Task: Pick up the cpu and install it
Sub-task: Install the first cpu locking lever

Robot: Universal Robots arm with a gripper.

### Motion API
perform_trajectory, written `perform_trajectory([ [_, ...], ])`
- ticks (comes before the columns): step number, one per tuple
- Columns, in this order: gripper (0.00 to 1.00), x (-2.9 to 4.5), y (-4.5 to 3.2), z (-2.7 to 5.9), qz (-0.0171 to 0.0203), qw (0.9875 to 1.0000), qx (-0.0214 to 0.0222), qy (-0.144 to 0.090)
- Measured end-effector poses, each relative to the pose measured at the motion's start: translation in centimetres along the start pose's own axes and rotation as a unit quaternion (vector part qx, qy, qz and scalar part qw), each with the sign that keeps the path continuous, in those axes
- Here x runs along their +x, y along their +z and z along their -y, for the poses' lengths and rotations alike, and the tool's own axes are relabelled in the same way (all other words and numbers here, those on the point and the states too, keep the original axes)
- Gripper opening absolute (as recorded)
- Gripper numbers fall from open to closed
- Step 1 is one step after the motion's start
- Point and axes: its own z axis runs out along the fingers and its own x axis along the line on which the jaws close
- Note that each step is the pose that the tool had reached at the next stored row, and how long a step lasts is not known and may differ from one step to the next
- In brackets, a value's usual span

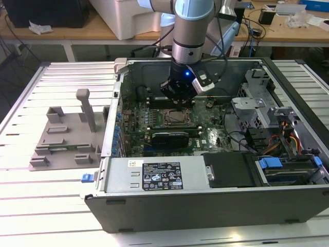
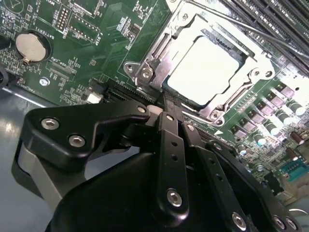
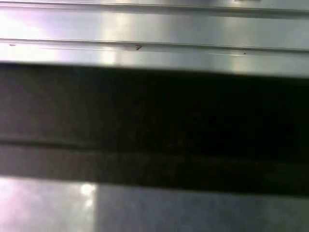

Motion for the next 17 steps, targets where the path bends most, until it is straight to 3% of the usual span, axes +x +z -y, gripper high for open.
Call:
perform_trajectory([
  [5,0.11,-0.25,0.33,-0.01,-0.0003,1.0000,-0.0002,0.000],
  [8,0.11,-0.25,0.30,-0.05,-0.0002,1.0000,-0.0026,0.000],
  [17,0.11,-0.45,0.17,-0.16,0.0000,1.0000,-0.0033,0.000],
])
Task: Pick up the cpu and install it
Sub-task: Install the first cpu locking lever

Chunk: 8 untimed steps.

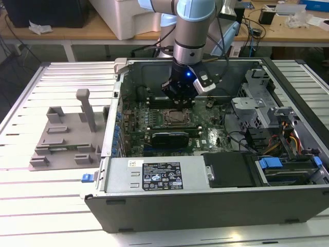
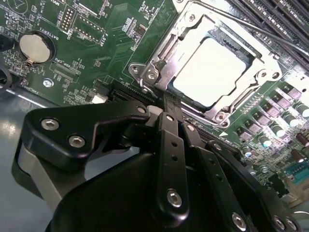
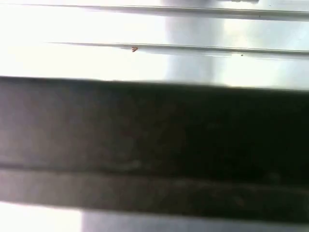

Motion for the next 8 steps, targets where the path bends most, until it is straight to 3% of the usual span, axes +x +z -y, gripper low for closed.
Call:
perform_trajectory([
  [8,0.11,-0.29,0.01,-0.31,0.0000,1.0000,0.0000,0.000],
])
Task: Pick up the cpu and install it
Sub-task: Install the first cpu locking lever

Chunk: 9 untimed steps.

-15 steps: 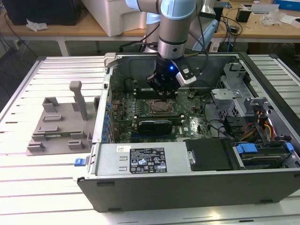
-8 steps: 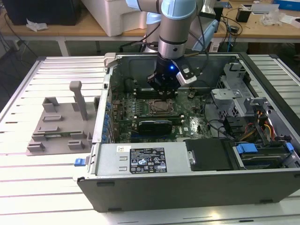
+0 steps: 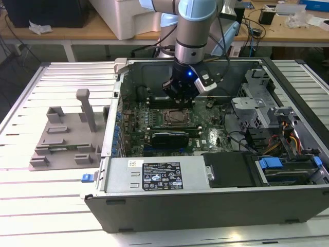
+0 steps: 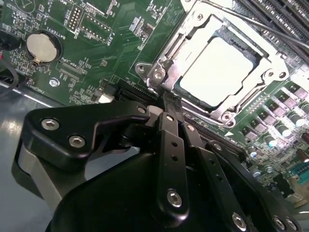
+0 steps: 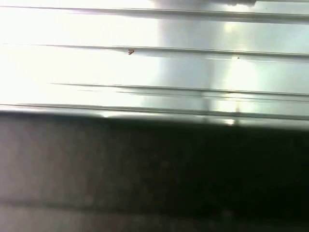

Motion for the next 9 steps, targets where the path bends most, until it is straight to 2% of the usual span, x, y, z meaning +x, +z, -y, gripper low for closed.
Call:
perform_trajectory([
  [3,0.11,0.03,-0.57,0.06,0.0004,1.0000,0.0013,0.000],
  [6,0.11,0.08,-0.75,0.56,0.0004,0.9999,0.0113,0.000],
  [9,0.11,0.16,-0.80,1.64,0.0004,0.9999,0.0152,0.000],
])
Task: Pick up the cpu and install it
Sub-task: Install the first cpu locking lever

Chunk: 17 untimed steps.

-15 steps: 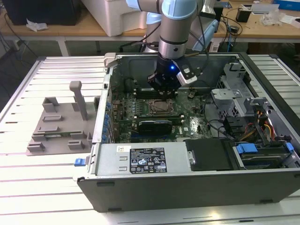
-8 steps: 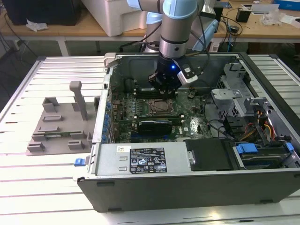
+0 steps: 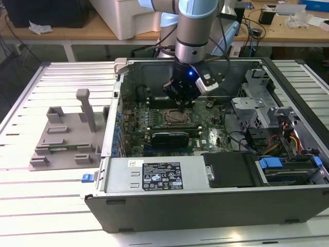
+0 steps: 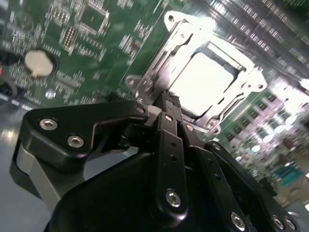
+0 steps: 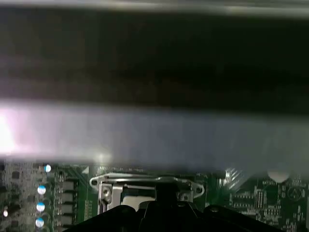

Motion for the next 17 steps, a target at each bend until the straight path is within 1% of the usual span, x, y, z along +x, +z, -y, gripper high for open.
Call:
perform_trajectory([
  [6,0.11,0.12,-0.02,2.24,0.0000,1.0000,0.0022,0.000],
  [9,0.11,0.15,-0.24,2.37,0.0000,1.0000,0.0024,0.000],
  [10,0.11,0.16,-0.53,2.37,0.0000,1.0000,0.0024,0.000],
  [12,0.11,0.19,-1.87,2.35,0.0001,1.0000,0.0023,0.000],
  [14,0.11,0.22,-2.70,2.34,0.0001,1.0000,0.0023,0.000],
  [15,0.11,0.24,-3.34,2.33,0.0001,1.0000,0.0023,0.000],
  [16,0.11,0.27,-4.15,2.32,0.0001,1.0000,0.0023,0.000],
  [17,0.11,0.27,-4.46,2.31,0.0001,1.0000,0.0023,0.000],
])
